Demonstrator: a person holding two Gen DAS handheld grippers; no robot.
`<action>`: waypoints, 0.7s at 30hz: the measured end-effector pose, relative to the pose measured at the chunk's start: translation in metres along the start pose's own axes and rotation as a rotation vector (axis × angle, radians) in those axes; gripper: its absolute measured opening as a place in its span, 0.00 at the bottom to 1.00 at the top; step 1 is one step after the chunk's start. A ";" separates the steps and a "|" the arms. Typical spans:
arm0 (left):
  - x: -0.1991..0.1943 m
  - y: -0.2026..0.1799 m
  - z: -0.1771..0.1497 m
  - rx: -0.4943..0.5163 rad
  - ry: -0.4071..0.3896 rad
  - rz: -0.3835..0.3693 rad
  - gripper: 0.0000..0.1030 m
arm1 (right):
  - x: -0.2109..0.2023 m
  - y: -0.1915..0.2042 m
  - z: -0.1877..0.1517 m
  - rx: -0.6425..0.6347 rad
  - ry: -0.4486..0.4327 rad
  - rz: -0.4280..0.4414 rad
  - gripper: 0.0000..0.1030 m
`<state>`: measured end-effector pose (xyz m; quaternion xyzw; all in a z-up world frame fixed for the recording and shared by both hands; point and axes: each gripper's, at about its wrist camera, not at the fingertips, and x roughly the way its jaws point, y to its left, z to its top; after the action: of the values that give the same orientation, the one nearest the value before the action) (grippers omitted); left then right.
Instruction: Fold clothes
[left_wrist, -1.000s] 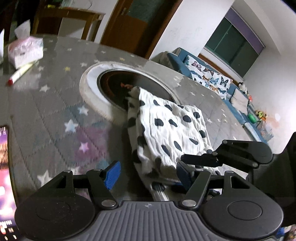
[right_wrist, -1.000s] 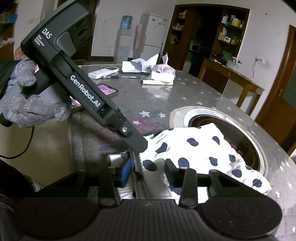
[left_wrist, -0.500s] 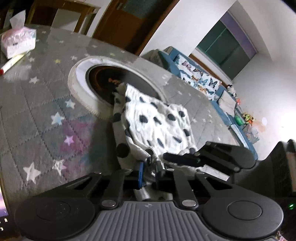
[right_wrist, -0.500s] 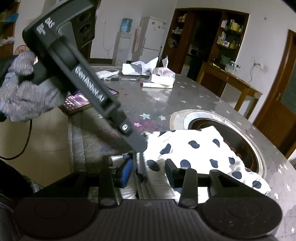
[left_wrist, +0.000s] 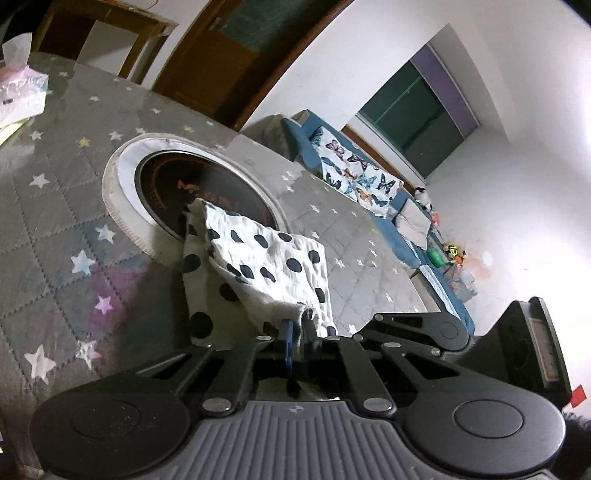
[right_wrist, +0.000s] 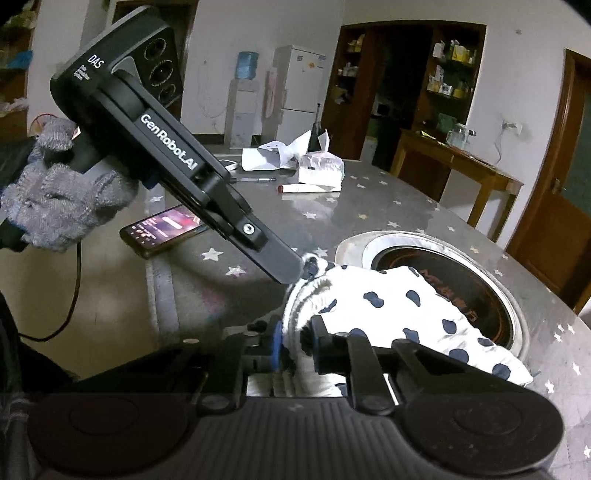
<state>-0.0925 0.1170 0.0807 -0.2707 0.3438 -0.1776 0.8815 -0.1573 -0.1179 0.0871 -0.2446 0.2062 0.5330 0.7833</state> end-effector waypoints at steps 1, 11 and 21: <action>0.000 0.001 -0.001 0.003 0.006 0.006 0.06 | 0.001 0.001 -0.002 -0.001 0.005 0.004 0.14; 0.009 0.003 0.013 0.035 -0.011 0.032 0.07 | 0.010 0.020 -0.010 -0.110 0.019 0.016 0.17; 0.062 0.006 0.030 0.043 0.045 0.002 0.07 | -0.005 0.004 -0.006 0.022 0.024 0.129 0.32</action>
<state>-0.0269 0.1012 0.0639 -0.2471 0.3601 -0.1901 0.8793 -0.1635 -0.1237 0.0841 -0.2287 0.2366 0.5771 0.7474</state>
